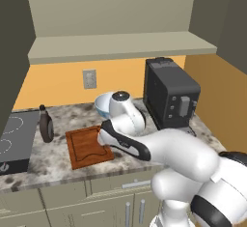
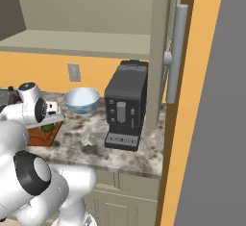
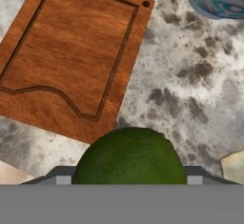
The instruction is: Open the cabinet. Place the bowl and condiment on the counter. Then place the lime and garlic on the cutting board.
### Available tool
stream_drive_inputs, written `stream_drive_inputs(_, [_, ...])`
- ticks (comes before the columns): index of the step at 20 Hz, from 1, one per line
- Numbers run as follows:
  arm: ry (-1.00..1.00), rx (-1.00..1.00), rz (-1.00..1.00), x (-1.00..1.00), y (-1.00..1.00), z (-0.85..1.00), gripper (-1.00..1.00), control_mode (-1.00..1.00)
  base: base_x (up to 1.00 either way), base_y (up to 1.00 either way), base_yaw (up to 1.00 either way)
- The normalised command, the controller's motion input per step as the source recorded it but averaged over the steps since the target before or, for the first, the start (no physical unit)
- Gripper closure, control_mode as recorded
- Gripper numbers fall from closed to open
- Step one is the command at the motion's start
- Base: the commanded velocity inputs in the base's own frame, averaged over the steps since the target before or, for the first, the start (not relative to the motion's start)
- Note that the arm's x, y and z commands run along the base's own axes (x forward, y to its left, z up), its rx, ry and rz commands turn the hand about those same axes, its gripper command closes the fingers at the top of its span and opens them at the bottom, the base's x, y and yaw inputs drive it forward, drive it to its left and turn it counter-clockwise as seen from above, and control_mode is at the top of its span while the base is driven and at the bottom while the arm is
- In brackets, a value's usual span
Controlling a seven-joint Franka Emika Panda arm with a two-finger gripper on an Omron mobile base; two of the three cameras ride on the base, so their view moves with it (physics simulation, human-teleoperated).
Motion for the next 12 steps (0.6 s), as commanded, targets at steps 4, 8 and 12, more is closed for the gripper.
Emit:
stream_drive_inputs(4, [0.0,0.0,0.0,0.19,0.34,0.06,1.0,-1.0,0.0,0.0,0.0])
stream_drive_inputs(8, [0.0,0.0,0.0,0.22,0.3,0.03,1.0,-1.0,0.0,0.0,0.0])
stream_drive_inputs(12, [0.0,0.0,0.0,0.2,0.29,0.0,1.0,-1.0,0.0,0.0,0.0])
